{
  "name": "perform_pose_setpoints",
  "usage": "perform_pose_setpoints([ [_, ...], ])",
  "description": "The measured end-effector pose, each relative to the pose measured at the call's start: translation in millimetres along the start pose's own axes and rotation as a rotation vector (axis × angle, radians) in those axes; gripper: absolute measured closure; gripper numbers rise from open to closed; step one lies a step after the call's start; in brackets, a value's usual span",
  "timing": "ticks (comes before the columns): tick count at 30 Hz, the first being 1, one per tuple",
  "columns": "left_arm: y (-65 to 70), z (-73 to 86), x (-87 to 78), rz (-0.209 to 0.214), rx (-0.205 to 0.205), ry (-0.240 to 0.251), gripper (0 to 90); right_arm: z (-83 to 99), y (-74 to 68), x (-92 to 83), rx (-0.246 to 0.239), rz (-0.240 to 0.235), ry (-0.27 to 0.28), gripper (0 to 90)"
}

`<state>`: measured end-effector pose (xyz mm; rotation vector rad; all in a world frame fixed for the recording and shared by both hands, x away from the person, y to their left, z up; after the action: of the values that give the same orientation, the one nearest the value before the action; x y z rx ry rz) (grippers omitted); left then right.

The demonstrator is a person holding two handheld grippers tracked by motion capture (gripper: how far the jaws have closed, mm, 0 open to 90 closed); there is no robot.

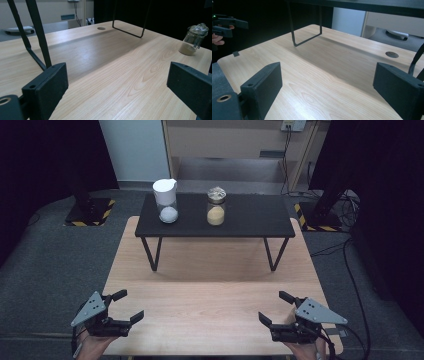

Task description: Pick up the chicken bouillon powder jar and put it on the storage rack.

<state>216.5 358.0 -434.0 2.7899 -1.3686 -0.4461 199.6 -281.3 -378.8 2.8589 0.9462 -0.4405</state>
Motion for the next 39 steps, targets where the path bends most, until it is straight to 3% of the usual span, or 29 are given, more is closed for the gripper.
perform_pose_setpoints([
  [25,-0.2,-0.3,0.5,0.011,0.004,-0.002,2.7,18.2,1.2,7.1,-0.023,-0.003,0.011,9.7],
  [39,0.0,-0.5,0.4,0.015,0.002,-0.006,2.6,19.4,-0.2,8.9,-0.027,-0.010,0.006,9.7],
])
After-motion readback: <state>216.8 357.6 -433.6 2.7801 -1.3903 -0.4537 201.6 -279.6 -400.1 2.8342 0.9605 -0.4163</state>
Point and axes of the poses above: each handheld gripper's, and its own axes: x roughly forward along the jaws, z roughly out of its underside, y roughly to its right, the point moved 6 cm from there along x, roughly forward along the jaws, and after that the axes turned 7 degrees about z, right-handed, at the moved point
